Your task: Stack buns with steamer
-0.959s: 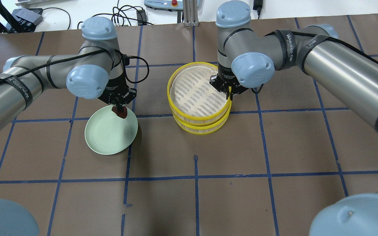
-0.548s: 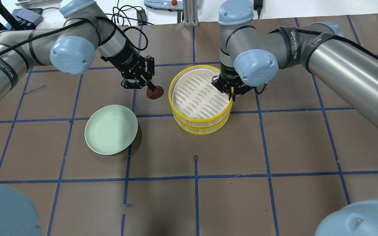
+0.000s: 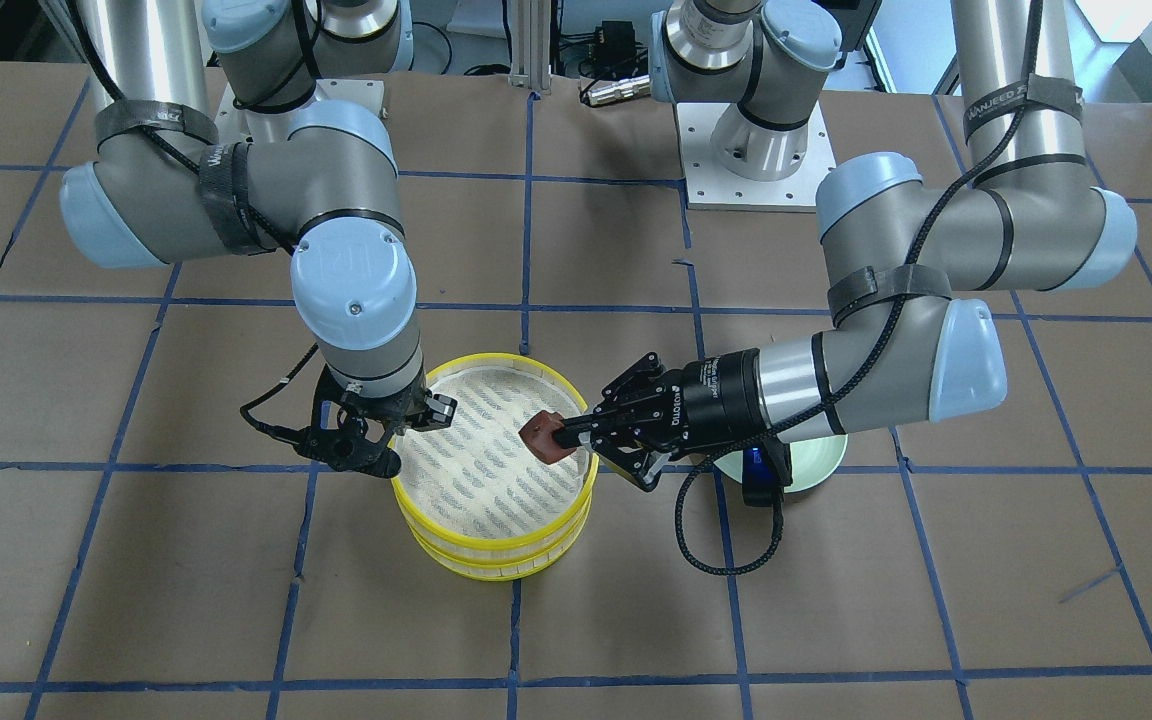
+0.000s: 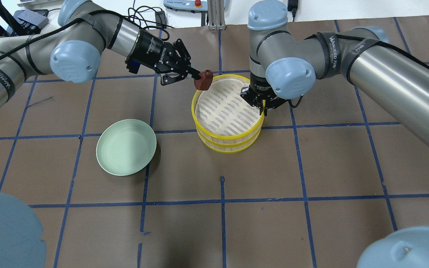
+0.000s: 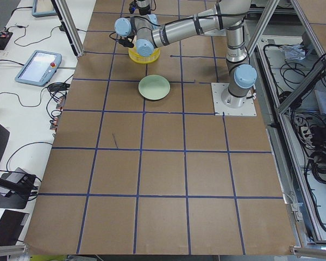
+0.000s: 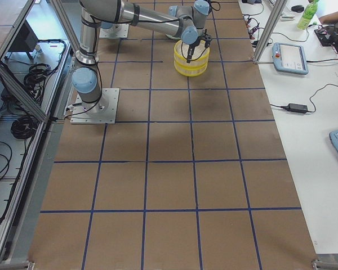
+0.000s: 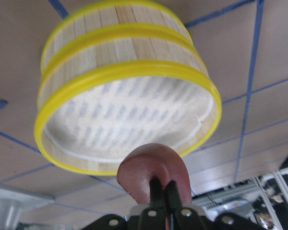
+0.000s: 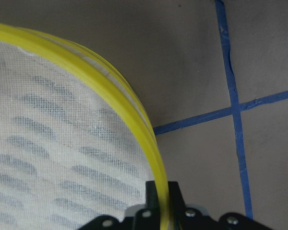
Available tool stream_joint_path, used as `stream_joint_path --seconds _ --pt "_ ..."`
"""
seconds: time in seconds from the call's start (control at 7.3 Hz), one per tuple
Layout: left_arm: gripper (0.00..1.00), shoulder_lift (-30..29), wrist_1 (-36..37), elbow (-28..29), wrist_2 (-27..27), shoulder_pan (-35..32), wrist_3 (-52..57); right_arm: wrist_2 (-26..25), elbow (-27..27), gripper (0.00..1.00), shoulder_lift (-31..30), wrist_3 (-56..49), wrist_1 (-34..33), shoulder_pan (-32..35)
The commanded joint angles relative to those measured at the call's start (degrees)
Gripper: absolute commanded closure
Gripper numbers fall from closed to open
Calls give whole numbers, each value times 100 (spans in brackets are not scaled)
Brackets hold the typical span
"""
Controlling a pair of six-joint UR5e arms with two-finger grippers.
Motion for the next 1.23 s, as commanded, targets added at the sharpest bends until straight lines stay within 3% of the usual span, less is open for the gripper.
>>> stream_joint_path --seconds 0.0,0.14,0.27,0.41,0.55,0.68,0.96,1.1 --pt "98 -39 18 -4 -170 10 -24 -44 2 32 0 -218 -16 -33" --pt "97 -39 105 4 -126 18 -15 -35 -41 20 -26 -375 2 -233" --pt "88 -48 132 -4 -117 19 2 87 -85 13 -191 -551 71 -618" --pt "64 -57 202 -22 -108 19 55 219 -68 12 -532 -1092 124 -900" --pt "1 -74 351 -135 -117 1 212 263 -85 9 -953 -1663 499 -1068" --pt "0 -75 370 -153 -108 10 257 299 -138 5 -1454 -2017 929 -1114" --pt "0 -75 378 -154 -108 10 415 299 -890 2 -1984 -2380 2508 -1088" --pt "0 -66 413 -145 153 1 616 282 -1007 1 -2003 -2390 2646 -1027"
